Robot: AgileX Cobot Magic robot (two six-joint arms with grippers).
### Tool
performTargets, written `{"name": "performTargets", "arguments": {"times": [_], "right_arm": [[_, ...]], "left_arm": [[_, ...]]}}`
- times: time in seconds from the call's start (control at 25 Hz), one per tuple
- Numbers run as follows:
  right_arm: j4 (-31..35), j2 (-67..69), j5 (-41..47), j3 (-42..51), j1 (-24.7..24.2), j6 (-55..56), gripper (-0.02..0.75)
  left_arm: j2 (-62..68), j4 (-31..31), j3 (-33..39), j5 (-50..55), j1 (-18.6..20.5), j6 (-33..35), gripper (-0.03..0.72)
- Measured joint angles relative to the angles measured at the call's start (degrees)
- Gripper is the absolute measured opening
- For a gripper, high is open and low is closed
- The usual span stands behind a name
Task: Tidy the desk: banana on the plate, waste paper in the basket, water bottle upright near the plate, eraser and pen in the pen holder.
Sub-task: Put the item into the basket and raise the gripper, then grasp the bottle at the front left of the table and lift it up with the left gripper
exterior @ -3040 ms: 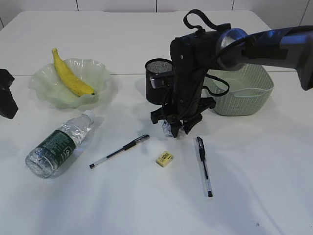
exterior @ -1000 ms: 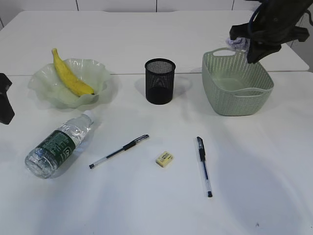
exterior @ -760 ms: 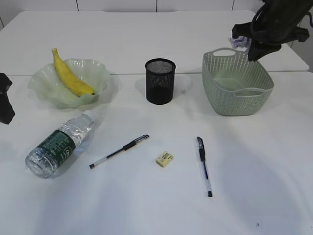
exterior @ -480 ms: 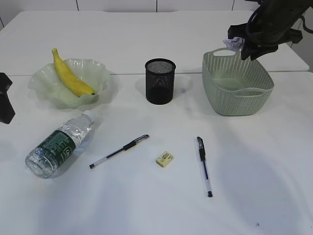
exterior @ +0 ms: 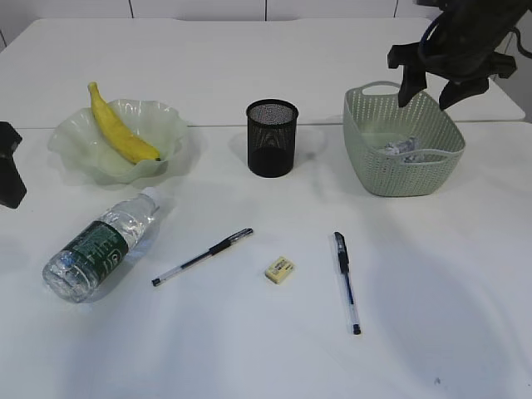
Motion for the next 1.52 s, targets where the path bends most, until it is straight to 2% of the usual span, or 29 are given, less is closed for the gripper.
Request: {"name": "performTargets", "arguments": {"times": [0.4, 0.56, 0.76, 0.92, 1.24, 1.36, 1.52], "right_arm": [[3.38, -7.95, 12.03, -2.86, 0.0, -2.75, 0.473], [3.42, -10.76, 13.35, -1.21, 0.0, -4.14, 0.473], [3.78, -17.31, 13.73, 6.95, 0.25, -5.56, 0.473], [3.78, -24.36, 13.73, 16.96, 1.67, -7.54, 0.473], [4.04, -37.67, 12.81, 38.04, 3.3, -9.07, 0.473], [3.92, -40.79, 11.45, 42.66, 3.3, -9.18, 0.473], [3.92, -41.74, 9.55, 44.39, 3.3, -9.18, 0.473]], "left_arm": [[0.0, 0.34, 0.0, -0.61, 0.0, 0.0, 0.411], [0.0, 0.45, 0.0, -1.0, 0.0, 0.0, 0.409], [0.0, 0.8, 0.0, -1.48, 0.0, 0.0, 0.407], [0.0, 1.04, 0.0, -1.97, 0.0, 0.0, 0.407], [0.0, 5.61, 0.0, -3.42, 0.0, 1.76, 0.411], [0.7, 4.03, 0.0, -3.77, -0.58, 4.79, 0.474], [3.59, 3.43, 0.0, -5.49, -4.18, 5.95, 0.58]]}}
